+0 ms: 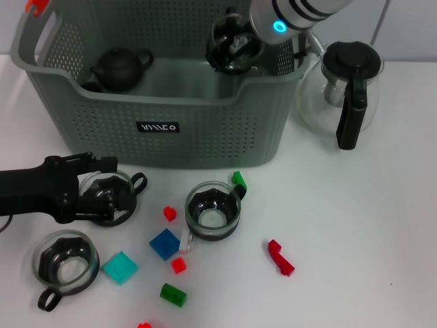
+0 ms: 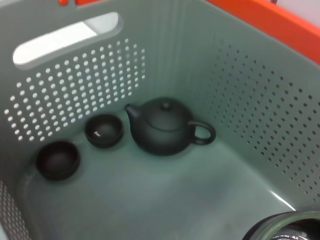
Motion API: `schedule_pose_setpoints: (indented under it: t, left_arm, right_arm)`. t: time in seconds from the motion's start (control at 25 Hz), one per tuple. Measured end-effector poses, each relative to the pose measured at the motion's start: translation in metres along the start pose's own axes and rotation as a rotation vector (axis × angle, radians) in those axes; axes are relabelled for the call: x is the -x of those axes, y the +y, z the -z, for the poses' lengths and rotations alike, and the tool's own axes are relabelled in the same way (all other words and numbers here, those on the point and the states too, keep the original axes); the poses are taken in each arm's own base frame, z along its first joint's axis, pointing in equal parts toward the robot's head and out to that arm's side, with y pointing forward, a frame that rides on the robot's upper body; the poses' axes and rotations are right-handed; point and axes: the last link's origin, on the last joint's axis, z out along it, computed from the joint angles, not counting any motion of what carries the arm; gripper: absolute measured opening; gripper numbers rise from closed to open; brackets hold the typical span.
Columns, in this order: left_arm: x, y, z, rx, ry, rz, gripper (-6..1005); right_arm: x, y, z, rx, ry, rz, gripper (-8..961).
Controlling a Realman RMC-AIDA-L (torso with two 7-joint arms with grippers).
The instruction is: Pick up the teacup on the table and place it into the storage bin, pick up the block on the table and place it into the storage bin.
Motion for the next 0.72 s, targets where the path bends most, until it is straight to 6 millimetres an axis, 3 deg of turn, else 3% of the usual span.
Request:
schedule_pose_setpoints:
  t: [0.72]
  left_arm:
    - [0.0014, -0.0009, 0.001, -0.011, -0.001, 0.003, 925]
  right_arm:
    - [-0.0068, 0.0001, -0.0024, 0.004, 0.017, 0.021, 71]
